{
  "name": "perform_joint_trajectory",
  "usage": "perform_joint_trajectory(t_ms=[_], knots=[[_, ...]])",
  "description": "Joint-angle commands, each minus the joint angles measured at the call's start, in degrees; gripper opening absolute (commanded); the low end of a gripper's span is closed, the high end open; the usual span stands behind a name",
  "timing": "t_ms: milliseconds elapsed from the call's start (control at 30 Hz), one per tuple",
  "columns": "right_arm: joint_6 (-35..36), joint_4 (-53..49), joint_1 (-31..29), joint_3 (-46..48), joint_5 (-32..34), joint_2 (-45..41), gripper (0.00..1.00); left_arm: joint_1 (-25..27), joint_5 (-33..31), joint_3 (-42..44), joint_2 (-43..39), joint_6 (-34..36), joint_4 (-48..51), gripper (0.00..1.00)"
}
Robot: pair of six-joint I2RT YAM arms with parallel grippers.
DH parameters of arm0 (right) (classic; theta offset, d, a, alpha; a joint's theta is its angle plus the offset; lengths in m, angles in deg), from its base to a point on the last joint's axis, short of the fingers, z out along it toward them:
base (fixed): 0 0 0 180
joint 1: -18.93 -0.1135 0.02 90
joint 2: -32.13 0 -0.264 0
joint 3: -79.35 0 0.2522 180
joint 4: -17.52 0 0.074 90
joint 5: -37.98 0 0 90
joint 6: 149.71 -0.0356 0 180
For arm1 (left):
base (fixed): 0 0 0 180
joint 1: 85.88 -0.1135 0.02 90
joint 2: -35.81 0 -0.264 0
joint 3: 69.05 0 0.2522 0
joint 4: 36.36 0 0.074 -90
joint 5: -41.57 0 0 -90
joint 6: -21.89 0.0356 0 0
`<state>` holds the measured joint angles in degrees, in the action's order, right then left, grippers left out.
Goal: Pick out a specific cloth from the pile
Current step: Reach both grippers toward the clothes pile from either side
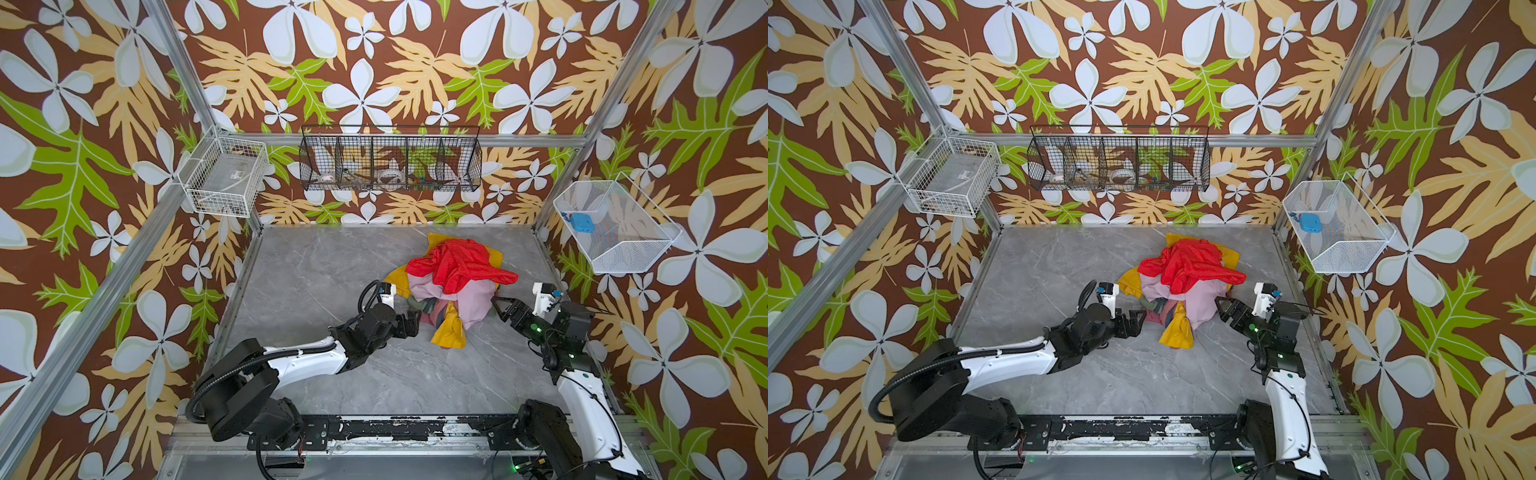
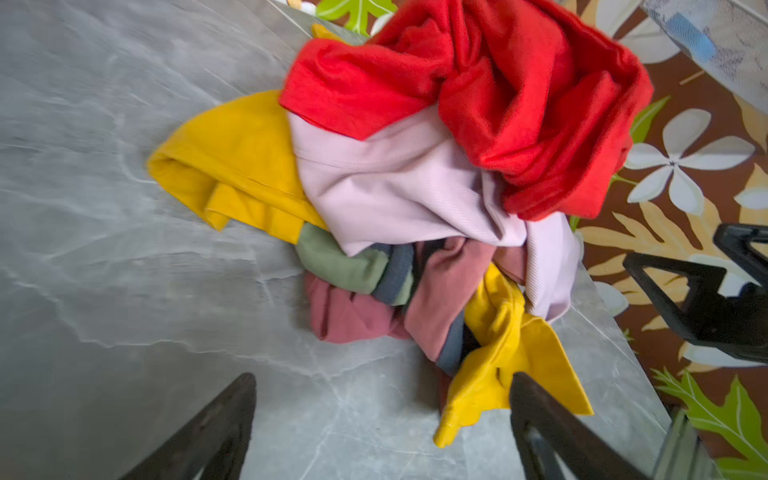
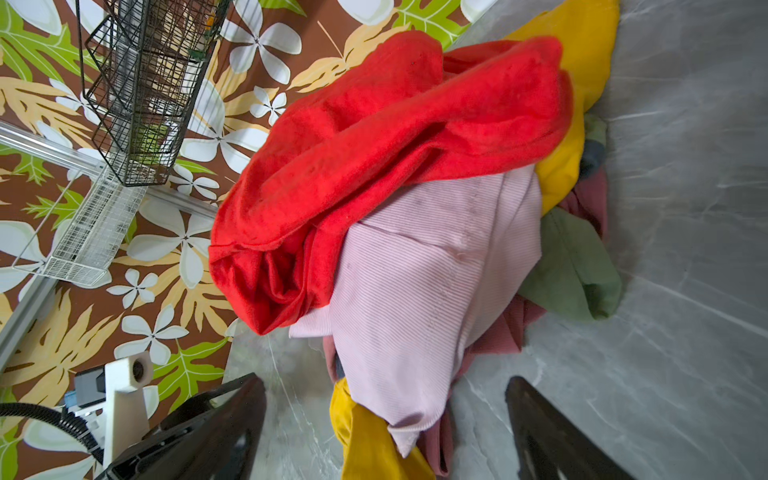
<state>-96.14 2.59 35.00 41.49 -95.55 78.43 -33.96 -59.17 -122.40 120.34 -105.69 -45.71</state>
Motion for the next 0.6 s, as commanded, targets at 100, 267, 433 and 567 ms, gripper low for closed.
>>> perform_joint_trajectory(t_ms=[100, 267, 433, 567], knots=[[0.4, 1.7, -0.2, 1.3, -3.8, 0.8, 0.84, 1.7, 6.1, -5.5, 6.6, 0.0, -2.2, 0.89], [0.7, 0.6, -1.1, 1.3, -3.7, 0.4, 0.84, 1.7, 6.9, -10.3, 12.2, -0.9, -2.6, 0.77], [1.4, -0.7, -1.5, 1.0, -3.2, 0.6, 0.84, 1.8, 8.1, -16.6, 17.7, 0.8, 0.4, 0.69], [2.5, -2.8, -1.5, -0.2, -2.6, 0.5, 0.84, 1.8, 9.5, -20.9, 21.0, 0.8, 3.1, 0.60]])
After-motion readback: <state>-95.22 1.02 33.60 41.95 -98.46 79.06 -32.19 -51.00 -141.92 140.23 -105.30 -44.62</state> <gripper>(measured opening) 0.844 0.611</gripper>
